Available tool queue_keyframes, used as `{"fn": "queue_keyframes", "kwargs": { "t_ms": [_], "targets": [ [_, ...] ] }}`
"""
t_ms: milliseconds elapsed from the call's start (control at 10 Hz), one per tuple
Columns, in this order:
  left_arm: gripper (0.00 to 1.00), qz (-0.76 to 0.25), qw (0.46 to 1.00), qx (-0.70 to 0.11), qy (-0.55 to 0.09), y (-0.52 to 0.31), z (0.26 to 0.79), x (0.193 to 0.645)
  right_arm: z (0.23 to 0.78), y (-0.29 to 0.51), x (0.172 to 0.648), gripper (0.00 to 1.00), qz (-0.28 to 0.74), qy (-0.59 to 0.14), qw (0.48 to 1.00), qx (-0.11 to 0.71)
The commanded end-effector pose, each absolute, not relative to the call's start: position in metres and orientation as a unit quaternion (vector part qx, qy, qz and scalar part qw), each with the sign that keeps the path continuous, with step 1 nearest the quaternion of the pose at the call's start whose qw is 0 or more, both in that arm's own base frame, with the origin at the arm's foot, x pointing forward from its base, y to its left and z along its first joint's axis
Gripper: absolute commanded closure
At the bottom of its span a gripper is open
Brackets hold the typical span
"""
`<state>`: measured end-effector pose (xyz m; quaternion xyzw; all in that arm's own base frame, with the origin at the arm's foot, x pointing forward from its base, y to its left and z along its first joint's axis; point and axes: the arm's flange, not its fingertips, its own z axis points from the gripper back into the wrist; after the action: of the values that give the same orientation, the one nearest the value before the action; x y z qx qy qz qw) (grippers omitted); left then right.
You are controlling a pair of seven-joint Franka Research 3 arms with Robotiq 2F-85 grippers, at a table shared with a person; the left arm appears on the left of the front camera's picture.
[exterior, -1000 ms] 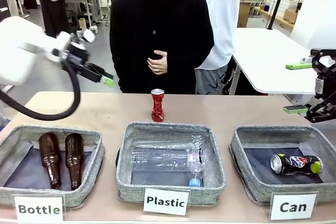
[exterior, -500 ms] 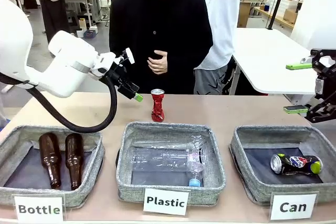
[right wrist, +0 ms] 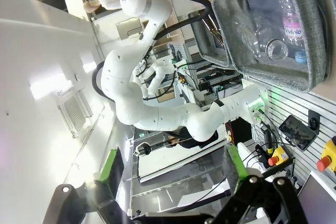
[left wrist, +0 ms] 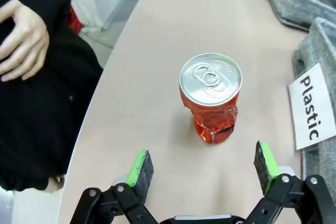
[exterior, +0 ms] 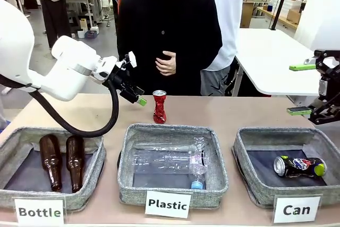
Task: Sort the can waste into the basket.
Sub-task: Pick up the can waste from the table and place it in the right Fabric basket.
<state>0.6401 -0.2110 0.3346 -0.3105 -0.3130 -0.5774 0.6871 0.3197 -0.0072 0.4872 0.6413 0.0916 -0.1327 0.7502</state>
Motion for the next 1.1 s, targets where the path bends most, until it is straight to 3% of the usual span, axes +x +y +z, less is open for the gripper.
{"fn": "queue_keyframes", "kwargs": {
  "t_ms": [0,300,1000],
  "targets": [
    [0.0,-0.583,0.656,-0.355,-0.323,-0.208,0.318,0.65,0.492,-0.007,0.319,0.0,-0.142,0.096,0.748,0.641],
    [0.0,-0.591,0.64,-0.374,-0.318,-0.225,0.288,0.656,0.492,-0.007,0.319,0.0,-0.142,0.096,0.748,0.641],
    [0.0,-0.576,0.631,-0.417,-0.309,-0.257,0.273,0.662,0.492,-0.007,0.319,0.0,-0.142,0.096,0.748,0.641]
  ]
}}
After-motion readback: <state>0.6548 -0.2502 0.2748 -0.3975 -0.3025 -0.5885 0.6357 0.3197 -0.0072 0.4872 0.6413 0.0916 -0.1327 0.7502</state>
